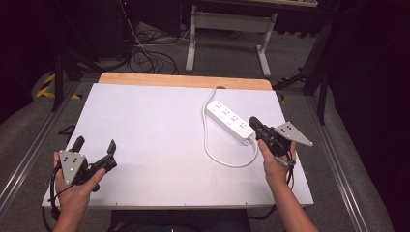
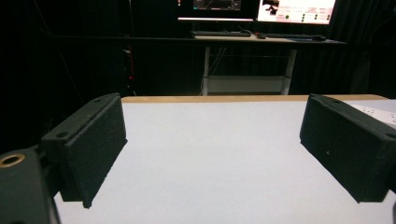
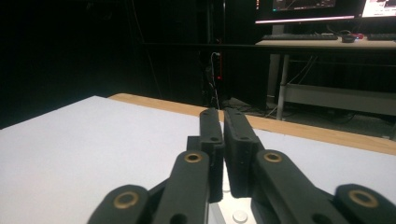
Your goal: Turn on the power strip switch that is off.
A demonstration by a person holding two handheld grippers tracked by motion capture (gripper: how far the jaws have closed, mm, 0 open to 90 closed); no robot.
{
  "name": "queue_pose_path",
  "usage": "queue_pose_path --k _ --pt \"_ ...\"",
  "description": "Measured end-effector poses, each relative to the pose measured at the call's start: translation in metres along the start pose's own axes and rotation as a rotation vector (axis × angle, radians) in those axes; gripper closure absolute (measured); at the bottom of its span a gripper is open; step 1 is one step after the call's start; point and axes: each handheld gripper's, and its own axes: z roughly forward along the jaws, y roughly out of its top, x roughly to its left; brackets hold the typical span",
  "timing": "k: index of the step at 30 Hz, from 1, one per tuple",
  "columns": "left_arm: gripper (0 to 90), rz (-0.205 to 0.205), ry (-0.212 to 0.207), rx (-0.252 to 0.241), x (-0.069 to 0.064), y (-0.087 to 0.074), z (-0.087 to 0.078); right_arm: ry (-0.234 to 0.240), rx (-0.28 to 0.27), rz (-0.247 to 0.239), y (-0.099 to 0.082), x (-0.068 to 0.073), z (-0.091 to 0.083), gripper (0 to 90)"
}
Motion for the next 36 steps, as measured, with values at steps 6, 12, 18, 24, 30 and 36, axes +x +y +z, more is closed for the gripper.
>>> queue_pose_path --k 6,12,18,24,30,36 --pt "7.7 0.0 0.0 0.0 0.0002 0.0 0.0001 0.002 -0.009 -0.004 0.0002 0.0013 0.0003 80.3" --pt "7.7 0.0 -0.001 0.001 0.0 -0.0001 0.0 -0.006 -0.018 -0.012 0.0001 0.0034 0.0026 60.4" --pt "7.8 0.0 -0.003 0.002 0.0 -0.0002 0.0002 -0.018 -0.041 -0.021 0.0007 0.0049 0.0027 52.4" --pt "7.8 -0.001 -0.004 0.003 -0.0006 -0.0003 0.0004 -0.051 -0.051 -0.009 0.0008 0.0053 0.0033 40.7" --pt "7.8 -0.001 -0.004 0.003 -0.0006 -0.0003 0.0002 -0.065 -0.05 -0.009 0.0002 0.0054 0.0049 28.6" --pt "7.8 0.003 -0.005 0.005 -0.0003 -0.0004 0.0004 -0.014 -0.043 -0.042 -0.0035 0.0045 0.0068 3.4"
